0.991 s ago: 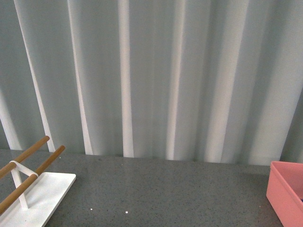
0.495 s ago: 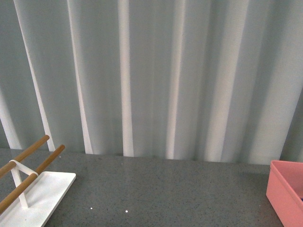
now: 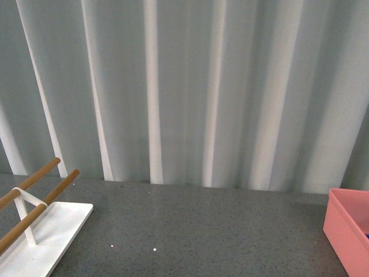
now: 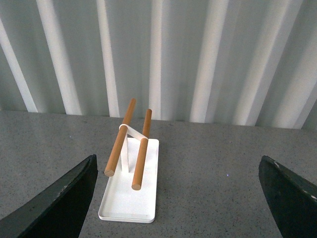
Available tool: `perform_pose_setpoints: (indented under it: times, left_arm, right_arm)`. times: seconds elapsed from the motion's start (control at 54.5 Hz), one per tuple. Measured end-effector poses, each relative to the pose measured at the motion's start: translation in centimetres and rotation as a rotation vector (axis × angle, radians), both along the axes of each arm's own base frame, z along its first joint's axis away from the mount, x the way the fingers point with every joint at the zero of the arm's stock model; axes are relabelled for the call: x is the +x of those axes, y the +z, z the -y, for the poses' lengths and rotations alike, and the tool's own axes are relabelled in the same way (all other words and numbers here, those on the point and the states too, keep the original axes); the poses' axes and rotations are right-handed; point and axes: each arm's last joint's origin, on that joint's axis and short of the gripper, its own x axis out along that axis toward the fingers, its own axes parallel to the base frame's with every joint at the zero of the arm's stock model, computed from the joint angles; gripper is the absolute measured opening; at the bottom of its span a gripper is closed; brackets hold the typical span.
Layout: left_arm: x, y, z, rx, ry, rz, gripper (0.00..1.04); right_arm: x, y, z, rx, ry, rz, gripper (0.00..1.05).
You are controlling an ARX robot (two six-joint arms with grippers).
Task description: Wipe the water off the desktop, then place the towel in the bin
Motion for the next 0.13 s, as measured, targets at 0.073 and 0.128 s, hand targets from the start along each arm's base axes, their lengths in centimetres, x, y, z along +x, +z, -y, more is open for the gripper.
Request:
perform_pose_setpoints:
  times: [0.073, 0.128]
  left_arm:
    - [0.0, 0.0, 0.0, 0.0, 0.0, 0.0, 0.98]
    - [0.0, 0.0, 0.0, 0.0, 0.0, 0.0, 0.98]
  right_arm:
    - [0.0, 0.0, 0.0, 0.0, 0.0, 0.0, 0.98]
    - [0.0, 0.0, 0.0, 0.0, 0.0, 0.0, 0.98]
